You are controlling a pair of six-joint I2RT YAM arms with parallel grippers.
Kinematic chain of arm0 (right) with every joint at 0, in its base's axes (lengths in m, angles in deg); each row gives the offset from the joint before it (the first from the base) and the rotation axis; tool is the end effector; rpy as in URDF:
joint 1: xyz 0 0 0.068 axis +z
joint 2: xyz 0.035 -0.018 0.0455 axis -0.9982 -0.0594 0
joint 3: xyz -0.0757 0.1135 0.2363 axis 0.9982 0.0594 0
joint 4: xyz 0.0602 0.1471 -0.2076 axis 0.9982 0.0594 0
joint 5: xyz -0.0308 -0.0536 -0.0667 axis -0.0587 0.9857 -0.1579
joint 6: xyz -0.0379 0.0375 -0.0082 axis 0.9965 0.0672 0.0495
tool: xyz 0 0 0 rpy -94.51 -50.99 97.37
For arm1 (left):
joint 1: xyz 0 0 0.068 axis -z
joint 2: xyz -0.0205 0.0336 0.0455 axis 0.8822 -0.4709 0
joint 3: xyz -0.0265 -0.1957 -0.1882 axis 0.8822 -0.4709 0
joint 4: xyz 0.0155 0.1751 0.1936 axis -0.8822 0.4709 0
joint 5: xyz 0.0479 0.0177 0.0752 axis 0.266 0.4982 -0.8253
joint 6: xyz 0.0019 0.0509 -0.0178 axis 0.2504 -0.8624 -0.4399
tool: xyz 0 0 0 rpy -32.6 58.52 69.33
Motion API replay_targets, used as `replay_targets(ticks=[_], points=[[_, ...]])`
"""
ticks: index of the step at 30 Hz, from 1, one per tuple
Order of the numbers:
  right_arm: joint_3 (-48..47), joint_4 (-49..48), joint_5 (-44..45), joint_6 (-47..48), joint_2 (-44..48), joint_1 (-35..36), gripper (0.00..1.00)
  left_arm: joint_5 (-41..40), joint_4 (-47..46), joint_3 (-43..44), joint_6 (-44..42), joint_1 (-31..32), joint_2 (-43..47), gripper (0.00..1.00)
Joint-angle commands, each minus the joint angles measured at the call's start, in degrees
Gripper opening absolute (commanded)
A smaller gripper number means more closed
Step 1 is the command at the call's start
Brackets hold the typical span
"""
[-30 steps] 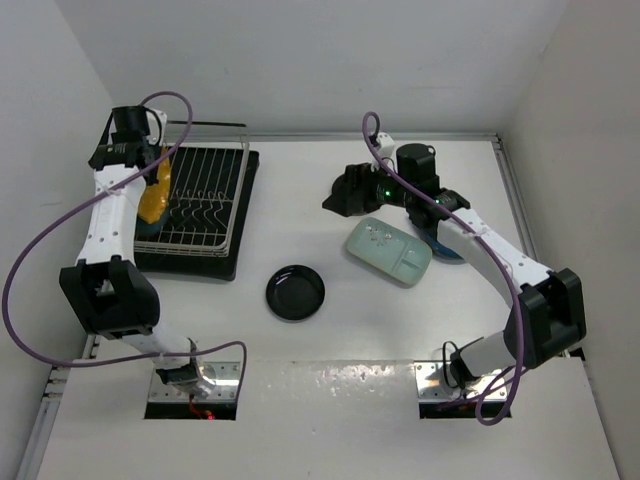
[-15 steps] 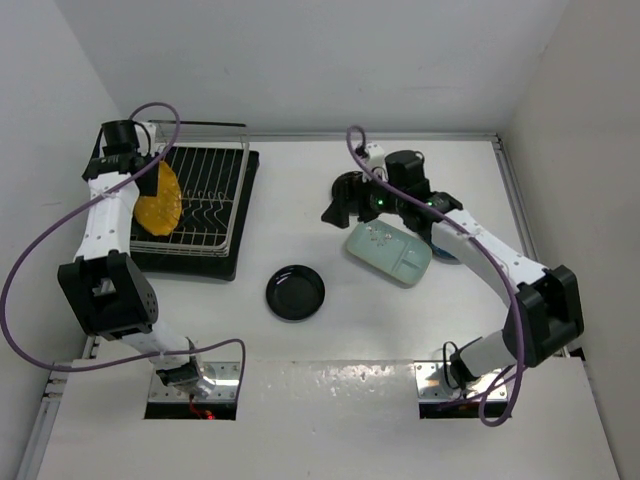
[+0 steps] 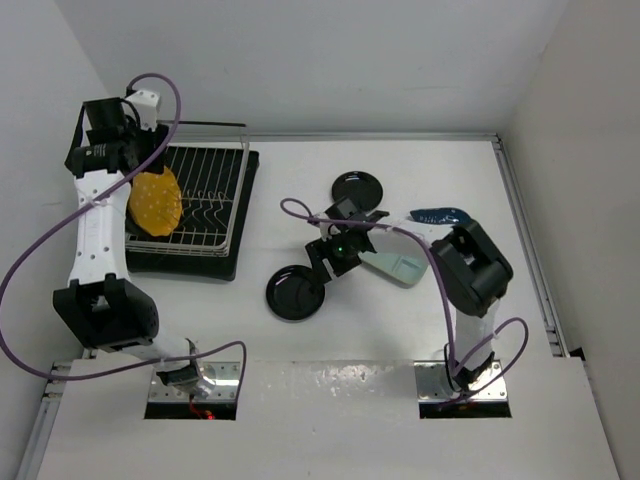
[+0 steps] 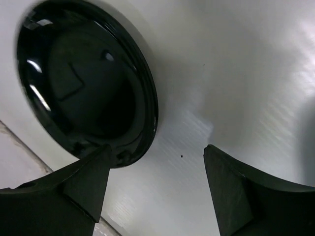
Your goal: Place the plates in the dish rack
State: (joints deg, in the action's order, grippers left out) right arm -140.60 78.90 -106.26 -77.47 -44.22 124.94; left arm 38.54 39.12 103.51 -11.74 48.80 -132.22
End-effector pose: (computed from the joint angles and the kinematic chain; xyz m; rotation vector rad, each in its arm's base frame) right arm 0.2836 0.2392 0.1494 -0.6203 2.7293 0.7248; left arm 0.3226 0.0753 0.4087 0.0652 2.1694 0.3057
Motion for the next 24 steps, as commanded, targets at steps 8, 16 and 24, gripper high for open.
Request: replay_targets(ticks=[8, 16, 24], points=[[-0.3, -6.4, -3.5, -3.5, -8.1, 1.6, 0.28, 25.6, 9.4, 1.1, -5.4, 2.9, 2.7, 0.68], [5.0, -12.2, -7.3, -3.9, 2.0, -0.6, 0.00, 39.2, 15.1, -3.2, -12.8, 6.6, 3.2, 0.77], [3.8, -19.9, -7.3, -3.3, 17.4, -0.3, 0.00, 47.2, 16.3, -8.2, -16.2, 13.3, 3.2, 0.87]])
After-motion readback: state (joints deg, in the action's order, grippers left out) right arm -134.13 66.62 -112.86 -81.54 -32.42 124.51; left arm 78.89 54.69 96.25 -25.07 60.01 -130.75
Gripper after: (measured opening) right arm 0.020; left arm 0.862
